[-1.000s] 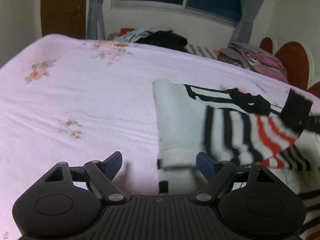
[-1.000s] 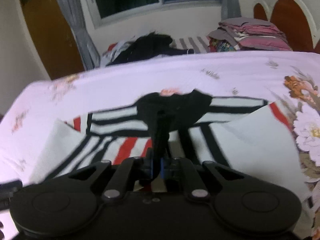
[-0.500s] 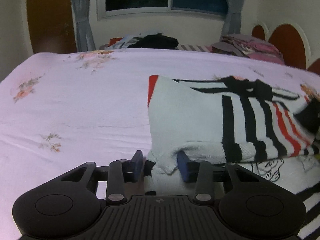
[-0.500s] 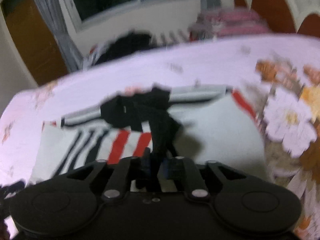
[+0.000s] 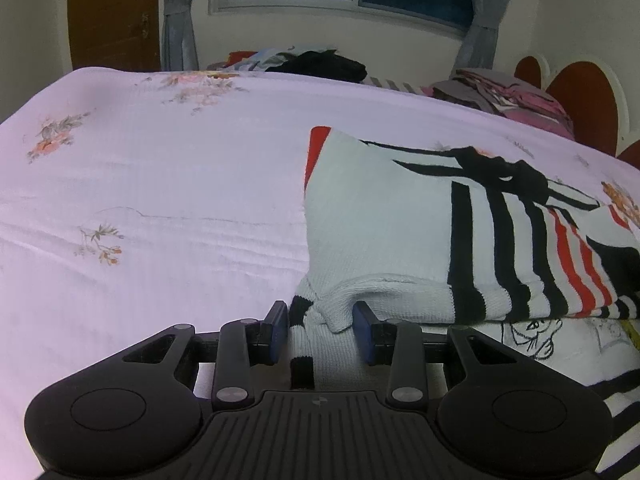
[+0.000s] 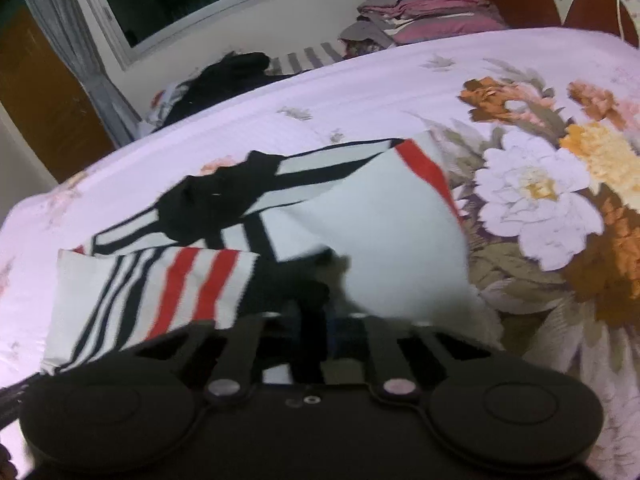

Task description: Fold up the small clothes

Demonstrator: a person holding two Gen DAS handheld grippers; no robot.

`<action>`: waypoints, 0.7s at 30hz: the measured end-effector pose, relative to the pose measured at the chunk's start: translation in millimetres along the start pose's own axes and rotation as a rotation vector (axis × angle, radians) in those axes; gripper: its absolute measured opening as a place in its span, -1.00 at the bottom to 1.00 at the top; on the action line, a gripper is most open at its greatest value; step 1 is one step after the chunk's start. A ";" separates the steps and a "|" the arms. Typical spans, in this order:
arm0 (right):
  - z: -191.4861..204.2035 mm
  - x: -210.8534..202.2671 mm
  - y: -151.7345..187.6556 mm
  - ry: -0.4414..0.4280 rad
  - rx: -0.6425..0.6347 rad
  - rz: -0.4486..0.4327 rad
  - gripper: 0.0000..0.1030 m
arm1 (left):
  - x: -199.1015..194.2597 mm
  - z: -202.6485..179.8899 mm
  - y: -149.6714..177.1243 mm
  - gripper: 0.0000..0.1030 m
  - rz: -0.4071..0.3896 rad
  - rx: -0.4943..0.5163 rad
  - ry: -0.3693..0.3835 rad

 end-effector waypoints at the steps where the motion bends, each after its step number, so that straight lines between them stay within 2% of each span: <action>1: -1.4 -3.0 -0.4 0.017 -0.010 -0.010 -0.87 | -0.2 -0.6 0.3 -0.28 0.001 0.002 -0.003; 3: -6.7 -2.5 1.7 0.089 -0.054 0.000 -0.97 | -0.7 -0.7 -0.2 -0.28 0.005 0.003 -0.006; 5: -11.9 1.8 5.6 0.062 -0.039 0.035 -0.89 | -3.2 -1.2 -1.2 -0.28 0.018 -0.005 0.002; 6: -14.7 -2.7 4.3 0.053 -0.016 0.010 -0.82 | -6.4 -1.2 -2.1 -0.28 0.020 -0.012 0.009; 8: -17.5 -12.1 -0.5 0.039 0.005 -0.041 -0.18 | -14.4 -1.5 -4.5 -0.28 0.028 -0.026 0.030; 10: -17.0 -15.7 -6.7 0.001 0.015 -0.072 0.02 | -21.7 -1.3 -7.1 -0.27 0.027 -0.031 0.032; 14: -13.2 -2.7 -14.1 -0.015 0.007 -0.043 -0.26 | -32.3 -1.7 -21.4 -0.27 -0.004 -0.057 0.031; 21: -7.5 28.7 -9.8 -0.020 0.016 0.028 -0.31 | -15.8 -12.0 -54.8 -0.27 -0.039 -0.069 0.008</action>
Point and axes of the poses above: each gripper's, at about its wrist camera, not at the fingertips, and x roughly the way its jaws point, z to its left, y to its underside, the point moved 7 cm from there along x, roughly the way its jaws point, and after that the axes turned 12 degrees about -x, right-handed, at the moved point
